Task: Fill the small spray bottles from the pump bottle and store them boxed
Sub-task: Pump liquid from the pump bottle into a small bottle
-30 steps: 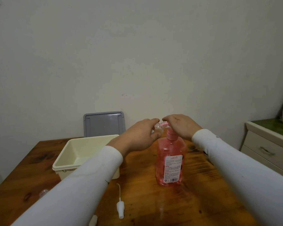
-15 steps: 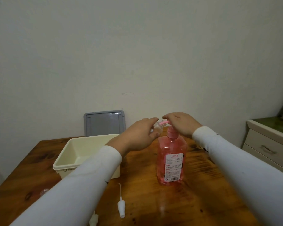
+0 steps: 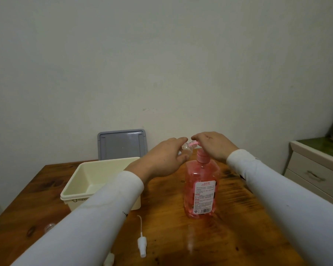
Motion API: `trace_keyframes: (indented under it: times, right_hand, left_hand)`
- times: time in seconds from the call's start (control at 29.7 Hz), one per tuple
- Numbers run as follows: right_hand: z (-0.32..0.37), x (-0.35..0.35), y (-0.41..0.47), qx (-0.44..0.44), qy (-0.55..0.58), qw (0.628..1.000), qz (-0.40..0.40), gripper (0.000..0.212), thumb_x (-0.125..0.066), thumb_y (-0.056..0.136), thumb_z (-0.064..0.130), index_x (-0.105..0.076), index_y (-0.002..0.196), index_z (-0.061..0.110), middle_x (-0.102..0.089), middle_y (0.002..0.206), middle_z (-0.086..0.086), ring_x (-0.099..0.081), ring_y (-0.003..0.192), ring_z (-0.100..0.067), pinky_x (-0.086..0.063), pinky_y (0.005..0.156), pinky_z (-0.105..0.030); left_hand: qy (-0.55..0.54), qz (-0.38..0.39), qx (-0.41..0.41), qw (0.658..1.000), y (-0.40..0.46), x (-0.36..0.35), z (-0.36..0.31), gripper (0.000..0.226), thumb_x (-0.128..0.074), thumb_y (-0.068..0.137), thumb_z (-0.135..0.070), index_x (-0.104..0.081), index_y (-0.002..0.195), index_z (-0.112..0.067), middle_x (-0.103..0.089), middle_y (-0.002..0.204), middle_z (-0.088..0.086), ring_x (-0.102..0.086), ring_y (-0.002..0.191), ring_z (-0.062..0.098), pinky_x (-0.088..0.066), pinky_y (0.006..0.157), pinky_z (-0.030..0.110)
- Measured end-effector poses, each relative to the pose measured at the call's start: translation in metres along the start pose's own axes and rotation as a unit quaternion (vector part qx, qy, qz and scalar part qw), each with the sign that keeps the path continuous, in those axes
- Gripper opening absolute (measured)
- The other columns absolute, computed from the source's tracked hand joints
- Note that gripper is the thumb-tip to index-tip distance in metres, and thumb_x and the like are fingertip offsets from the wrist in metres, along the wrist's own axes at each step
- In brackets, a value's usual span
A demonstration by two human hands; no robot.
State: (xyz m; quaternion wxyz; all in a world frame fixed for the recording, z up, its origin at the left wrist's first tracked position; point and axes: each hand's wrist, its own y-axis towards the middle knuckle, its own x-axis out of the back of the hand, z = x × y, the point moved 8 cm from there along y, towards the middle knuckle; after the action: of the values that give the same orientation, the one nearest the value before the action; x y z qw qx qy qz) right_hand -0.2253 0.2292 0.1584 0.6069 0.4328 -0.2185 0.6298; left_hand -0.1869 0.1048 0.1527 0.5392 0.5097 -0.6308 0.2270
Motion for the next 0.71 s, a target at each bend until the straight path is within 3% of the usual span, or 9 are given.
trace_keyframes:
  times: [0.27,0.47,0.71]
  right_hand:
    - [-0.006,-0.012,-0.005,0.001,0.014,1.000,0.006,0.042,-0.028,0.099,0.023,-0.063,0.120,0.013,-0.063,0.122,-0.011,-0.053,0.113,-0.024,-0.038,0.093,-0.032]
    - [-0.002,-0.002,0.000,-0.002,0.026,1.000,-0.010,0.043,-0.028,0.099,0.025,-0.060,0.126,0.017,-0.055,0.135,-0.007,-0.049,0.121,-0.023,-0.036,0.099,-0.035]
    - [-0.005,-0.011,-0.003,0.001,0.018,1.000,0.000,0.042,-0.028,0.099,0.023,-0.062,0.121,0.014,-0.061,0.127,-0.011,-0.052,0.115,-0.024,-0.039,0.095,-0.034]
  left_hand:
    - [-0.011,0.004,0.014,1.000,-0.002,-0.015,0.005,0.058,-0.048,0.098,-0.037,-0.025,0.150,-0.024,-0.045,0.144,0.002,-0.045,0.126,0.020,-0.037,0.101,0.031]
    - [-0.011,-0.002,0.002,1.000,0.002,-0.002,0.000,0.058,-0.048,0.099,-0.036,-0.026,0.150,-0.022,-0.044,0.144,0.003,-0.046,0.125,0.020,-0.037,0.101,0.031]
    - [-0.011,0.012,0.010,1.000,0.000,-0.015,0.007,0.058,-0.048,0.099,-0.036,-0.025,0.150,-0.024,-0.044,0.145,0.002,-0.045,0.127,0.021,-0.038,0.102,0.032]
